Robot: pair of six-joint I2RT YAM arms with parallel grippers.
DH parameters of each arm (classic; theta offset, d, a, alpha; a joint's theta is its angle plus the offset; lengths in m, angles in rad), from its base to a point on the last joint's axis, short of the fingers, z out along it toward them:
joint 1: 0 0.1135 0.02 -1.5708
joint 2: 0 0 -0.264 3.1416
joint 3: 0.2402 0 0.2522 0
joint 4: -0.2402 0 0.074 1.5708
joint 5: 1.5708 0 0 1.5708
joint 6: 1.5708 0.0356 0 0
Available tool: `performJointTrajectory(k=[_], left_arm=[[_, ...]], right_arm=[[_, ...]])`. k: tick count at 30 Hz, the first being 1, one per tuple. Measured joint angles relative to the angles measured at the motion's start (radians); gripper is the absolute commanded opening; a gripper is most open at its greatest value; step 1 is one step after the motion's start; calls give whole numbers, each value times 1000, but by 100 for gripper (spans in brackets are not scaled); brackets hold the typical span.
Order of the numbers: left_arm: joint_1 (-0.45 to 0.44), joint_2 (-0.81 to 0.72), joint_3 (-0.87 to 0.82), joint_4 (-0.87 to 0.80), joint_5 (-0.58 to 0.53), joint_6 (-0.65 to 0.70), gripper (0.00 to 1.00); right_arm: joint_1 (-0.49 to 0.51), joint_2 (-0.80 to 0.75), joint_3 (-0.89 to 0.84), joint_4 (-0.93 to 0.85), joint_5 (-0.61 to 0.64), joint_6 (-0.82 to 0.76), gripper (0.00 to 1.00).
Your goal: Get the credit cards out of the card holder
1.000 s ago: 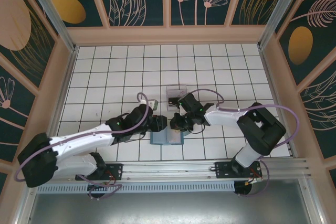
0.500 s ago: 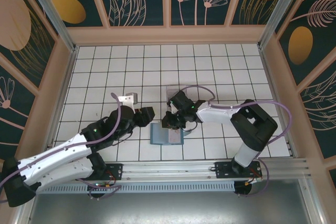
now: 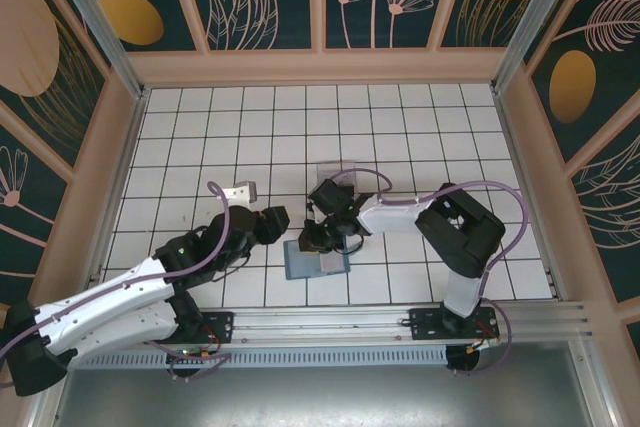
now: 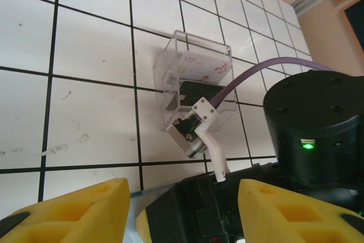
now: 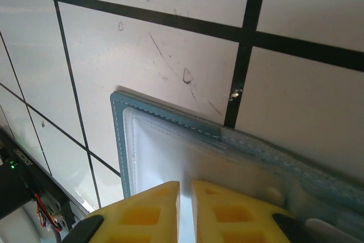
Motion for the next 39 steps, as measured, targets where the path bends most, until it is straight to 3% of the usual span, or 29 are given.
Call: performJointTrajectory(k=[8,16,27,39], left_arm=[[0,53,0,0,5,-6,56],[0,139,1,6,40,-56,52],[0,330,96,34,190,-66,44],[0,587,237,59,419,-40,33]], right_arm=[[1,3,13,-8,6,2,15],[-2,-63,25,-58,60,13,17],[-87,-262,-93,-93,127,16,17],[-147,-368,-218,-147,162,12,21]])
